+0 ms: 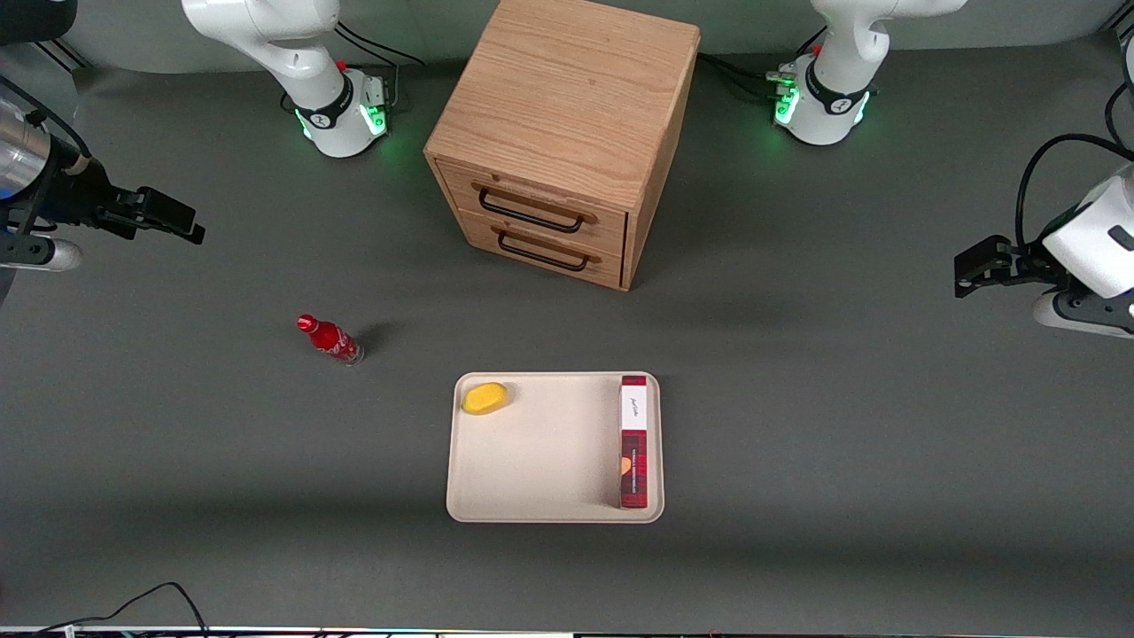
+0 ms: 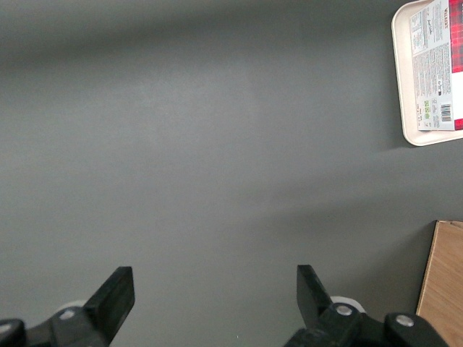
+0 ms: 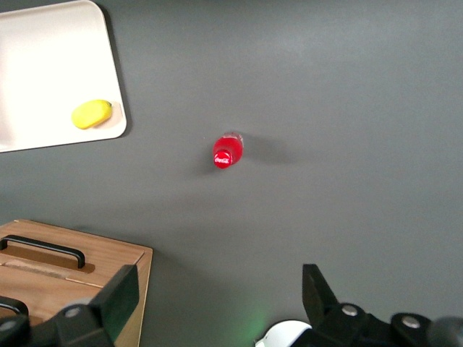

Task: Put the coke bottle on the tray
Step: 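Move the right gripper toward the red Coca-Cola bottle, then lower the open right gripper around the bottle's body and close it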

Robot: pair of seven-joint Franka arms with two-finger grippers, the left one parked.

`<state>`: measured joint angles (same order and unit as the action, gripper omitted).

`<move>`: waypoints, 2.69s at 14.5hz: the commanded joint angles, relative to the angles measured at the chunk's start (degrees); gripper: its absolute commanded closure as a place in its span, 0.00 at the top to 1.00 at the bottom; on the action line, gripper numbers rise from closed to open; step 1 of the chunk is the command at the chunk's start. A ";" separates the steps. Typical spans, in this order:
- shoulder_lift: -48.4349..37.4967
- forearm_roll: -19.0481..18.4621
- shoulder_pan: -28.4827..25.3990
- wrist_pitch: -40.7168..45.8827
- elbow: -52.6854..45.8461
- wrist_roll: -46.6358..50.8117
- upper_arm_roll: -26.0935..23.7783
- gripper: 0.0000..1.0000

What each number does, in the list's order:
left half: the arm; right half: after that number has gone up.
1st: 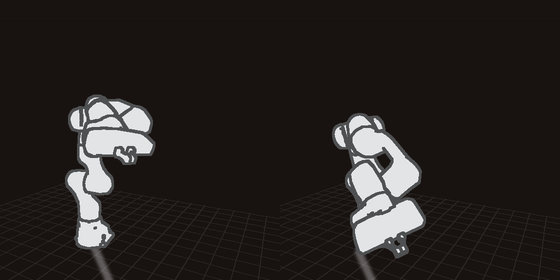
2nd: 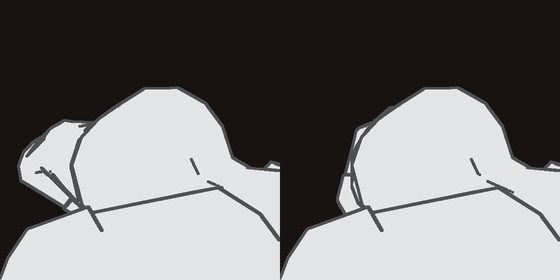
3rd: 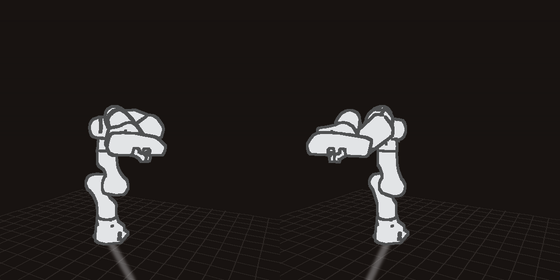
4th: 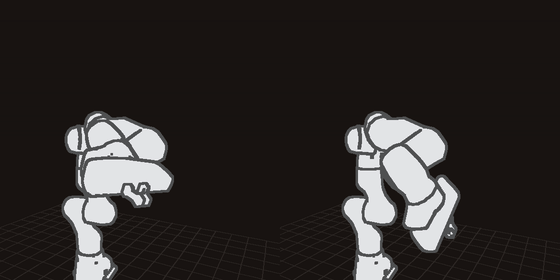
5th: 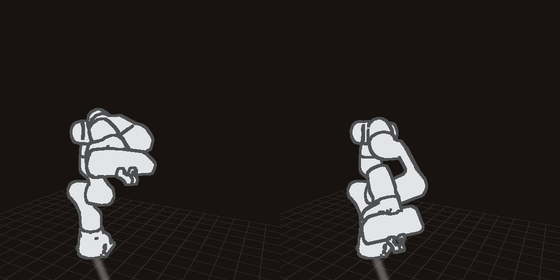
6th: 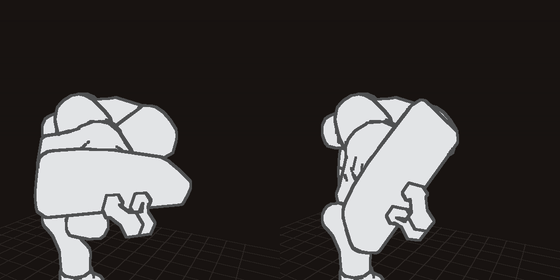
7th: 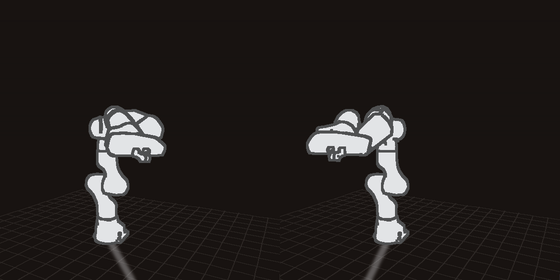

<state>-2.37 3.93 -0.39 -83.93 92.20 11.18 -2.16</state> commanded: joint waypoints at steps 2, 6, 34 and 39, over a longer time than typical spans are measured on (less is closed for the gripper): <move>1.05 -1.11 -0.22 2.28 -2.11 1.03 0.14 1.00; 0.79 -1.20 -0.66 3.33 -1.50 1.30 -0.39 1.00; 9.58 -3.22 -0.66 -50.90 36.56 4.46 -3.56 0.28; 8.27 -3.22 -0.84 -47.31 35.51 4.03 -3.56 0.00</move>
<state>7.60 2.05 -0.94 -133.61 128.06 13.75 -5.68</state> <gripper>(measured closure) 0.634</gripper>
